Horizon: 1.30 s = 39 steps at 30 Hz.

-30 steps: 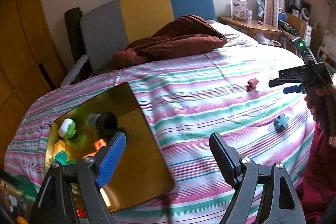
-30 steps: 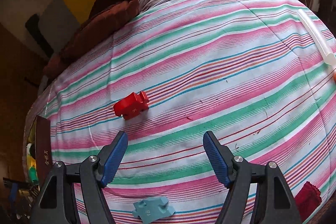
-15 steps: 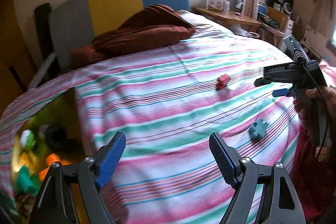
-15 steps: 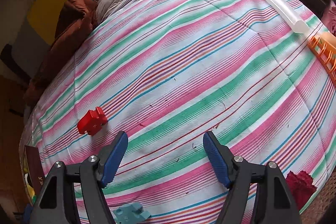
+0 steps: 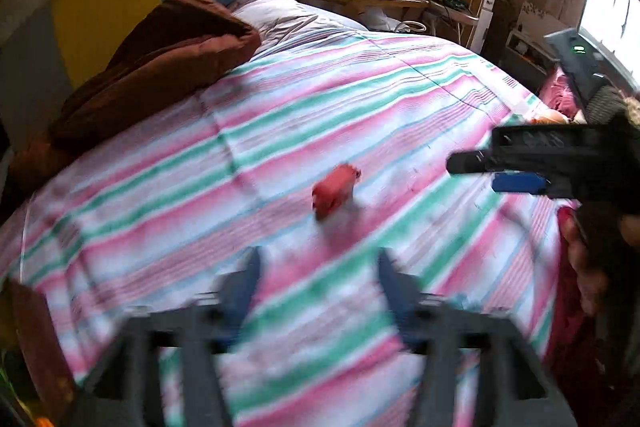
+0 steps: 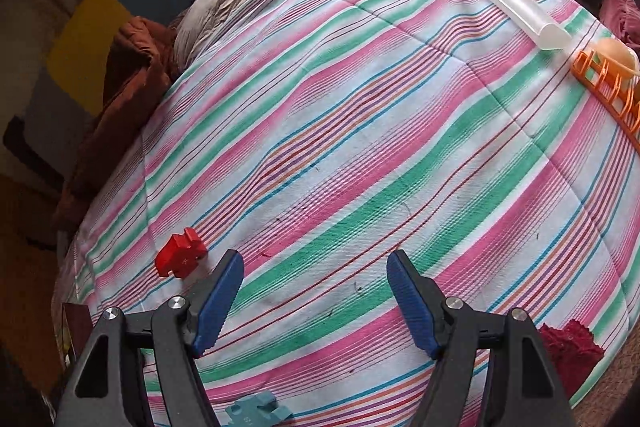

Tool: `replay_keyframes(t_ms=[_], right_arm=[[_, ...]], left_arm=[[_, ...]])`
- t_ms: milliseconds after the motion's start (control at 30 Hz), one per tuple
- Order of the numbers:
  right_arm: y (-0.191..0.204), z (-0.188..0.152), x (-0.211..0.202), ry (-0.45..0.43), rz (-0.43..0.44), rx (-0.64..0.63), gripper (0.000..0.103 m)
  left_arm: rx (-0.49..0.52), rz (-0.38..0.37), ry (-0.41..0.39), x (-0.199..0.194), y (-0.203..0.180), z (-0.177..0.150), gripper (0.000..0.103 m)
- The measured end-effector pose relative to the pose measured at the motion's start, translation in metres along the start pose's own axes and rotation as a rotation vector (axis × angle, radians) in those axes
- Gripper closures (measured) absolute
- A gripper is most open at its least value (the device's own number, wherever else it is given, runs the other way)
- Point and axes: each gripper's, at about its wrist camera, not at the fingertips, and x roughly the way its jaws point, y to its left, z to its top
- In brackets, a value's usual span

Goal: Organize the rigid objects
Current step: 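Close the left tool on the red block, then lift the red block with left tool while right tool grasps the teal puzzle piece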

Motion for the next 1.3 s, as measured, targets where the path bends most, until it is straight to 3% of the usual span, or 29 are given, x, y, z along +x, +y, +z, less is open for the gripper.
replay_keyframes(t_ms=[267,400,467,567,733,967,1200,1300], right_arm=[[0.003,0.003,-0.003,-0.032,0.015,0.016,0.028],[0.003,0.004,0.003,-0.005,0.032,0.030,0.028],[0.006,0.005,0.004,-0.004,0.029,0.015,0.028],[0.010,0.005,0.005,0.005,0.035,-0.001,0.028],[0.014,0.002,0.009,0.040,0.050,-0.027,0.028],[0.032,-0.010,0.030,0.184,0.102,-0.132,0.028],[0.046,-0.012,0.035,0.195,0.125,-0.198,0.029],[0.051,-0.014,0.019,0.138,0.226,-0.201,0.031]], left_arm=[[0.073,0.003,0.034,0.048,-0.007,0.036,0.032],[0.085,0.014,0.060,0.073,-0.010,0.044,0.052],[0.062,0.005,0.092,0.084,-0.008,0.044,0.089],[0.029,-0.018,0.076,0.077,-0.004,0.032,0.088],[-0.054,0.012,0.038,0.044,0.013,-0.015,0.088],[-0.148,0.048,0.000,-0.014,0.019,-0.087,0.088],[-0.133,0.082,-0.037,-0.050,0.006,-0.135,0.088],[-0.144,0.083,-0.031,-0.056,0.006,-0.141,0.088]])
